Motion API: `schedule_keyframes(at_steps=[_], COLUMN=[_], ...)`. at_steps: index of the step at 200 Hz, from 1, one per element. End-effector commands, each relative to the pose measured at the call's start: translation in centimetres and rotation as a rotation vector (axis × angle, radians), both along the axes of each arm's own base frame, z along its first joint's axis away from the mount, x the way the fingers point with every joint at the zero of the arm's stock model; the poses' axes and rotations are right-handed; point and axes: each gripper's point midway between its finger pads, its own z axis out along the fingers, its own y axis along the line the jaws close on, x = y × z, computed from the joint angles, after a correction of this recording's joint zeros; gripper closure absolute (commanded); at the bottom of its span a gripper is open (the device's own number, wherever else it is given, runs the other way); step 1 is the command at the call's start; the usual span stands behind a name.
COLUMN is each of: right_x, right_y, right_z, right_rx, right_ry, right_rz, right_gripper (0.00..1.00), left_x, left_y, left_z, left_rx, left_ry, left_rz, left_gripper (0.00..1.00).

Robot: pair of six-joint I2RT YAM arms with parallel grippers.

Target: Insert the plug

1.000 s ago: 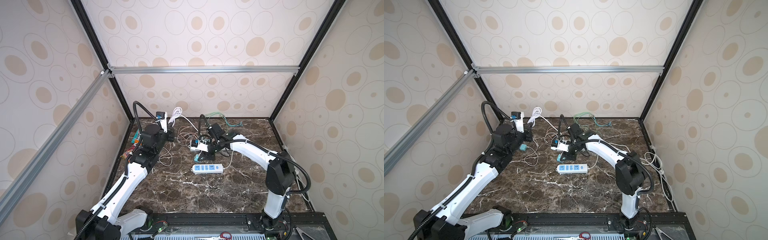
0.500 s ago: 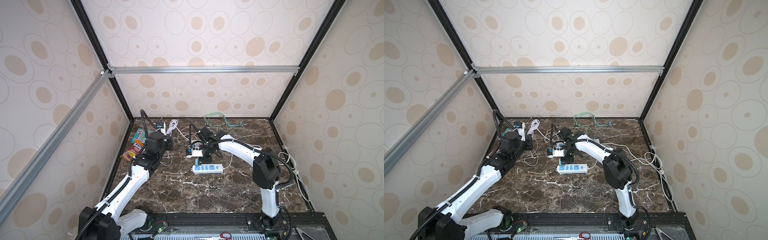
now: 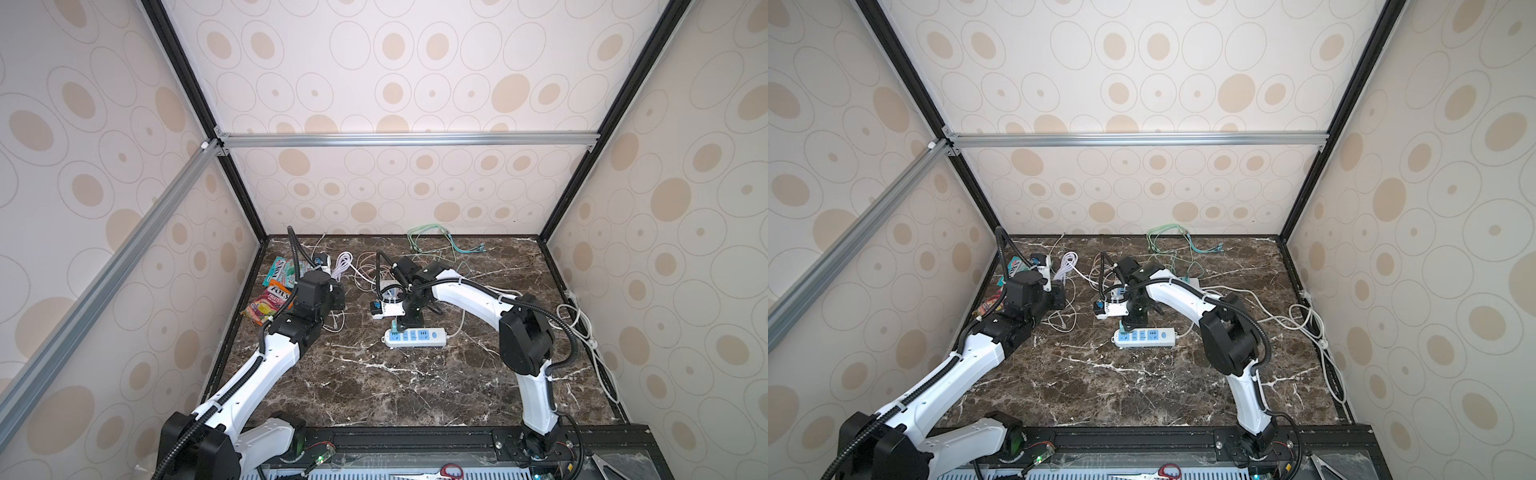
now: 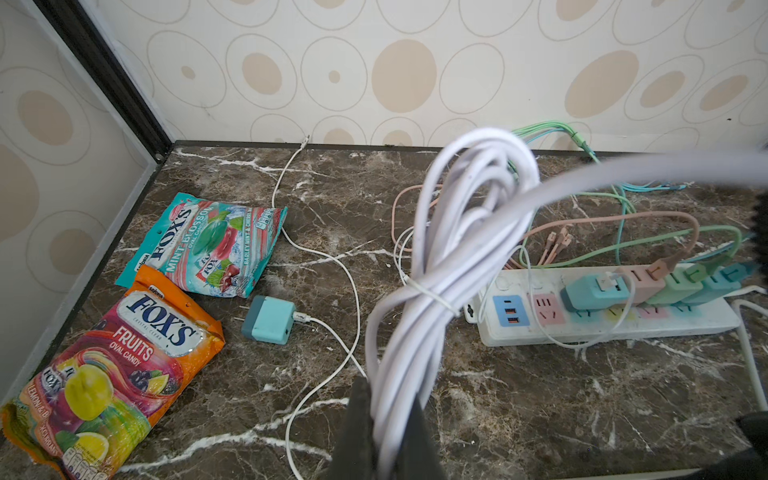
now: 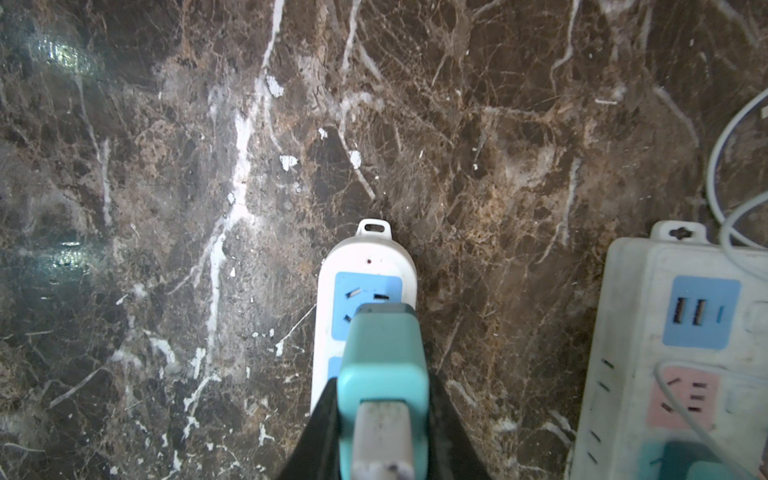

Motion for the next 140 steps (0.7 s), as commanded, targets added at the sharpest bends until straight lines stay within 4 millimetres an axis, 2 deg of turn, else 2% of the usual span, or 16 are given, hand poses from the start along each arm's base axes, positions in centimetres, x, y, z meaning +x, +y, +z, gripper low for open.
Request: schedule_keyframes(at_steps=[1,45,108,140], right_x=[-0.8,-0.4,-1.4,-1.1], right_y=[0.5,0.8,2.4,2.4], right_z=[-0.2,-0.8,2.5,1.4], right_rx=[-0.003,-0.003,0.114,0.094], right_ry=[0.029,0.009,0.029,0.020], right_rz=[0.040,0.040,0.052,0.055], right_gripper=[1.00,1.00,1.00,1.00], left_x=[0.1,0.1,-0.2,-0.3], left_y=[0.3,0.3,0.9,1.2], left_z=[0.8,0.5,0.5,0.6], left_rx=[-0.013,-0.007,0.010,0.014], left_ry=[-0.015,-0.002,0.001,-0.003], left_rz=[0.024,0.023,0.044,0.058], left_gripper=[1.00,1.00,1.00,1.00])
